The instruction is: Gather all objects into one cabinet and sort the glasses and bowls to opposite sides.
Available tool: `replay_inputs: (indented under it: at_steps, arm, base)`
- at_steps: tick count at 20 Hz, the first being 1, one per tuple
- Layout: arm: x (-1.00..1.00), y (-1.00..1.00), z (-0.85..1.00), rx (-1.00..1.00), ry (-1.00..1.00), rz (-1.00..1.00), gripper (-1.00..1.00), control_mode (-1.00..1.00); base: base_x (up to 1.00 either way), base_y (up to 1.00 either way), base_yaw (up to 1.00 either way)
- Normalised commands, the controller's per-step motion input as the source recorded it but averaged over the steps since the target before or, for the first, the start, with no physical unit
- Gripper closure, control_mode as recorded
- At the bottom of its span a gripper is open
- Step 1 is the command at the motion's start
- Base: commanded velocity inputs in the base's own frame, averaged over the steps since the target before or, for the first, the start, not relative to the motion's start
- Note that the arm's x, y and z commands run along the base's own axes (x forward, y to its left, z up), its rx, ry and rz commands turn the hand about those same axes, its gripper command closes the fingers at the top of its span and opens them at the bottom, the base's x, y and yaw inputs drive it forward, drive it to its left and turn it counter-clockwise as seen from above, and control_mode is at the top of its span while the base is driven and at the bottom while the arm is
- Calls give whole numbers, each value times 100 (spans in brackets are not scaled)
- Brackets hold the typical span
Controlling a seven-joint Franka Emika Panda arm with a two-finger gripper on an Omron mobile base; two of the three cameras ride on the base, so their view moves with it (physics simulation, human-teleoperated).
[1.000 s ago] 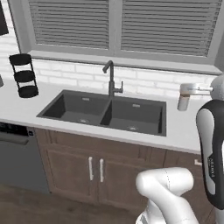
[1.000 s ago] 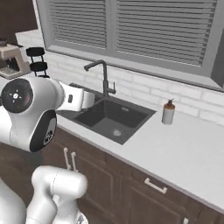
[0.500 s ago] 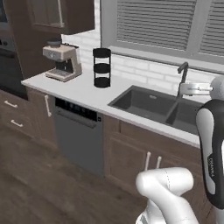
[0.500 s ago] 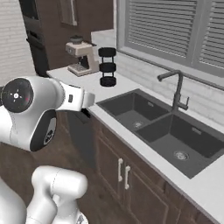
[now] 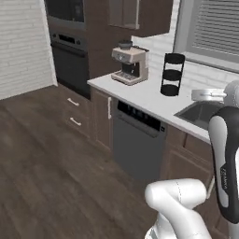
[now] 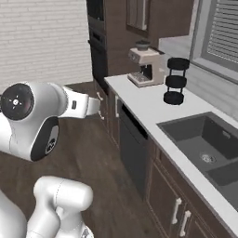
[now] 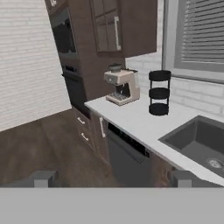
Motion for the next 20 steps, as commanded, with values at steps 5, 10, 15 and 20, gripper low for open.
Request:
replay_inputs:
  at_steps: [5,10,15,20]
  arm:
    - [0,0,0,0,0,0,-100,100]
    - [0,0,0,0,0,0,-100,100]
    - [0,0,0,0,0,0,-100,100]
    - [0,0,0,0,0,0,-100,100]
  base:
    - [31,65,43]
    - [1,16,3]
    - [0,61,45]
    - [0,33,56]
